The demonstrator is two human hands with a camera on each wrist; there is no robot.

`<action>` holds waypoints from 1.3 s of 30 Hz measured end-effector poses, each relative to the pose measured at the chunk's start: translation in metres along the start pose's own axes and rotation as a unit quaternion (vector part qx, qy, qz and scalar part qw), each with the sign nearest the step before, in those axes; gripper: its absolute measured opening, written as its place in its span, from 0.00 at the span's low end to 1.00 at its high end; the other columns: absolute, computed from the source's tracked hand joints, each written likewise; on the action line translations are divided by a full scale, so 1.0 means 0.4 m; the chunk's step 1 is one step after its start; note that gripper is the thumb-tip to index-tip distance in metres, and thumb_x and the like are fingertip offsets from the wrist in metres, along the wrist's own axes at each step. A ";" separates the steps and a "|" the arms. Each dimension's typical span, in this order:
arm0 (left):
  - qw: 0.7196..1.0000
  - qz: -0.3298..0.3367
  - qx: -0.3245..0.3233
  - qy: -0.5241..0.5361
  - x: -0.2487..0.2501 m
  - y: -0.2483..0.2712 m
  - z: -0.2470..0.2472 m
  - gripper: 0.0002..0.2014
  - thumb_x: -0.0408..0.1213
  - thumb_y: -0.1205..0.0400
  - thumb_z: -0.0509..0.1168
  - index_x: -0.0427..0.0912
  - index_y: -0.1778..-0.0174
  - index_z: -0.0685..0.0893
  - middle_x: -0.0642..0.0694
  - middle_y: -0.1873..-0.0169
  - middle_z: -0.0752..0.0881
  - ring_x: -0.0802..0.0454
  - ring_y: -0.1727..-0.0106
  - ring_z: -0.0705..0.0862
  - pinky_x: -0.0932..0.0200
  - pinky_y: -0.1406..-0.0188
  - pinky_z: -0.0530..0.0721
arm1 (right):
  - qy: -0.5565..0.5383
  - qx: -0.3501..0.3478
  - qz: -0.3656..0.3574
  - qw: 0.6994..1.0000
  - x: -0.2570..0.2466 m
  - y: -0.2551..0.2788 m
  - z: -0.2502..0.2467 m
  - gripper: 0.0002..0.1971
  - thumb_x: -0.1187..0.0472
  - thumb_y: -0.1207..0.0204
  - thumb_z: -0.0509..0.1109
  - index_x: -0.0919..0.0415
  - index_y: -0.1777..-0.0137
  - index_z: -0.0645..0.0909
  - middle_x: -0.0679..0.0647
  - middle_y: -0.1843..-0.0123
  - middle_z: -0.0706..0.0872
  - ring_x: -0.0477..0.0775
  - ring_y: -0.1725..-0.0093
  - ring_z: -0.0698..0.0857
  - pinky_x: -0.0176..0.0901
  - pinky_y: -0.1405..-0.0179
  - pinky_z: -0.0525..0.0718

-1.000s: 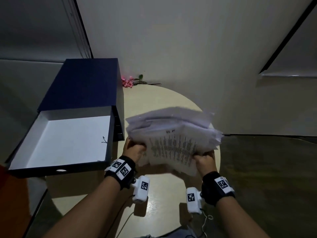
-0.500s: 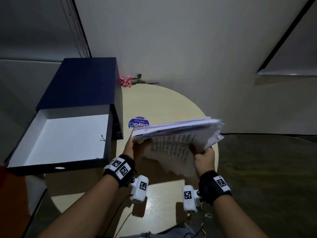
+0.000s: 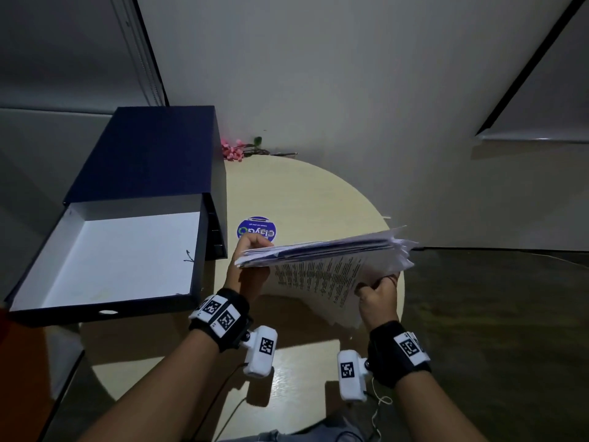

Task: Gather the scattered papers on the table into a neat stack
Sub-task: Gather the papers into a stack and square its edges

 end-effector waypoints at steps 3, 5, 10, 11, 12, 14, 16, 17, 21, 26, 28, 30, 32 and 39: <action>0.999 -0.015 0.007 0.030 0.006 -0.014 -0.014 0.07 0.25 0.31 0.61 0.39 0.60 0.75 0.45 0.67 0.76 0.60 0.74 0.78 0.70 0.82 0.72 | -0.053 -0.006 -0.049 0.997 -0.015 0.000 0.000 0.36 0.82 0.36 0.66 0.60 0.29 0.61 0.67 0.37 0.78 0.63 0.36 0.82 0.60 0.38 0.87; 1.000 -0.011 -0.017 0.021 -0.001 -0.024 -0.022 0.17 0.22 0.35 0.61 0.32 0.50 0.78 0.39 0.60 0.81 0.46 0.61 0.82 0.59 0.66 0.80 | -0.093 -0.031 -0.073 0.993 -0.032 0.004 0.003 0.39 0.86 0.36 0.63 0.50 0.32 0.60 0.62 0.38 0.78 0.56 0.38 0.84 0.51 0.44 0.90; 0.999 -0.005 -0.032 -0.008 0.001 -0.028 -0.017 0.24 0.17 0.32 0.63 0.43 0.44 0.79 0.55 0.59 0.89 0.61 0.57 0.87 0.59 0.59 0.85 | -0.071 -0.022 -0.058 0.996 -0.038 -0.005 0.010 0.33 0.80 0.28 0.66 0.51 0.32 0.58 0.54 0.41 0.80 0.51 0.41 0.84 0.39 0.51 0.88; 0.999 -0.005 -0.033 -0.017 -0.004 -0.032 -0.019 0.22 0.20 0.29 0.67 0.40 0.39 0.79 0.53 0.54 0.90 0.58 0.50 0.88 0.59 0.50 0.86 | -0.038 -0.021 -0.036 0.998 -0.030 -0.008 0.014 0.29 0.77 0.23 0.66 0.54 0.29 0.60 0.52 0.43 0.82 0.52 0.41 0.85 0.37 0.52 0.85; 0.999 -0.003 -0.038 -0.035 -0.004 -0.033 -0.014 0.22 0.27 0.25 0.70 0.38 0.34 0.79 0.49 0.47 0.89 0.54 0.43 0.87 0.57 0.42 0.85 | -0.003 -0.018 -0.022 1.000 -0.025 -0.011 0.019 0.24 0.72 0.19 0.66 0.58 0.28 0.64 0.51 0.45 0.84 0.56 0.41 0.86 0.36 0.53 0.84; 0.997 -0.006 -0.046 -0.064 0.004 -0.027 -0.003 0.23 0.39 0.20 0.69 0.38 0.29 0.77 0.45 0.40 0.86 0.53 0.38 0.84 0.50 0.33 0.81 | 0.044 0.000 -0.029 0.999 -0.032 -0.018 0.023 0.16 0.67 0.17 0.66 0.64 0.30 0.71 0.51 0.48 0.86 0.61 0.41 0.87 0.39 0.52 0.85; 0.999 0.011 -0.020 -0.050 0.020 -0.026 0.007 0.20 0.34 0.19 0.69 0.37 0.30 0.77 0.47 0.42 0.87 0.60 0.41 0.85 0.55 0.34 0.81 | 0.027 0.024 -0.041 0.999 -0.060 -0.028 0.023 0.16 0.67 0.17 0.66 0.62 0.31 0.72 0.53 0.46 0.86 0.57 0.41 0.87 0.41 0.49 0.85; 0.999 0.009 -0.005 -0.037 0.022 -0.026 0.011 0.20 0.30 0.19 0.68 0.37 0.31 0.77 0.49 0.43 0.87 0.63 0.43 0.85 0.58 0.38 0.82 | 0.011 0.028 -0.041 0.999 -0.076 -0.031 0.021 0.18 0.68 0.17 0.66 0.60 0.30 0.69 0.52 0.44 0.85 0.53 0.41 0.86 0.37 0.49 0.83; 0.999 -0.034 0.009 -0.013 0.025 -0.031 0.012 0.27 0.20 0.23 0.67 0.43 0.30 0.73 0.48 0.43 0.84 0.56 0.42 0.83 0.54 0.42 0.82 | -0.053 -0.010 -0.023 0.998 -0.088 -0.027 0.024 0.34 0.78 0.22 0.64 0.48 0.23 0.61 0.56 0.38 0.83 0.54 0.39 0.84 0.48 0.44 0.86; 0.999 -0.009 0.008 -0.049 0.031 -0.056 -0.002 0.28 0.17 0.34 0.59 0.44 0.40 0.73 0.39 0.45 0.82 0.39 0.43 0.83 0.37 0.45 0.84 | -0.084 -0.012 -0.026 0.996 -0.091 -0.024 0.012 0.38 0.87 0.29 0.62 0.53 0.26 0.60 0.58 0.36 0.80 0.60 0.33 0.82 0.64 0.38 0.87; 0.999 -0.010 0.010 -0.033 0.020 -0.065 -0.008 0.30 0.13 0.34 0.57 0.50 0.44 0.76 0.42 0.50 0.83 0.43 0.48 0.83 0.44 0.52 0.85 | -0.087 -0.011 -0.036 0.995 -0.096 -0.022 0.006 0.39 0.88 0.29 0.61 0.48 0.29 0.61 0.59 0.38 0.78 0.59 0.36 0.82 0.50 0.48 0.91; 1.000 0.001 0.007 -0.026 0.018 -0.068 -0.014 0.27 0.12 0.33 0.56 0.47 0.48 0.77 0.44 0.57 0.82 0.46 0.55 0.82 0.57 0.63 0.82 | -0.082 -0.025 -0.049 0.995 -0.106 -0.020 0.005 0.42 0.89 0.29 0.61 0.37 0.36 0.62 0.59 0.40 0.79 0.54 0.41 0.83 0.37 0.58 0.90; 0.999 0.018 0.006 -0.033 0.020 -0.076 -0.014 0.19 0.15 0.31 0.57 0.37 0.48 0.75 0.45 0.63 0.80 0.49 0.62 0.78 0.67 0.72 0.77 | -0.062 -0.030 -0.072 0.995 -0.101 -0.022 0.007 0.41 0.91 0.30 0.61 0.40 0.38 0.63 0.63 0.39 0.78 0.50 0.43 0.84 0.36 0.58 0.89; 0.998 -0.009 -0.032 -0.051 0.023 -0.066 0.008 0.21 0.23 0.21 0.64 0.58 0.46 0.78 0.46 0.43 0.85 0.50 0.40 0.83 0.46 0.37 0.81 | -0.035 -0.010 -0.062 0.997 -0.101 -0.012 0.033 0.28 0.72 0.19 0.67 0.31 0.40 0.69 0.49 0.43 0.85 0.48 0.42 0.86 0.49 0.41 0.86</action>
Point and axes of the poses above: each hand's wrist, its own y-axis away from the middle knuckle, its own z-axis out of the palm, x = y × z, the point moved 3 cm from there along -y, towards the middle knuckle
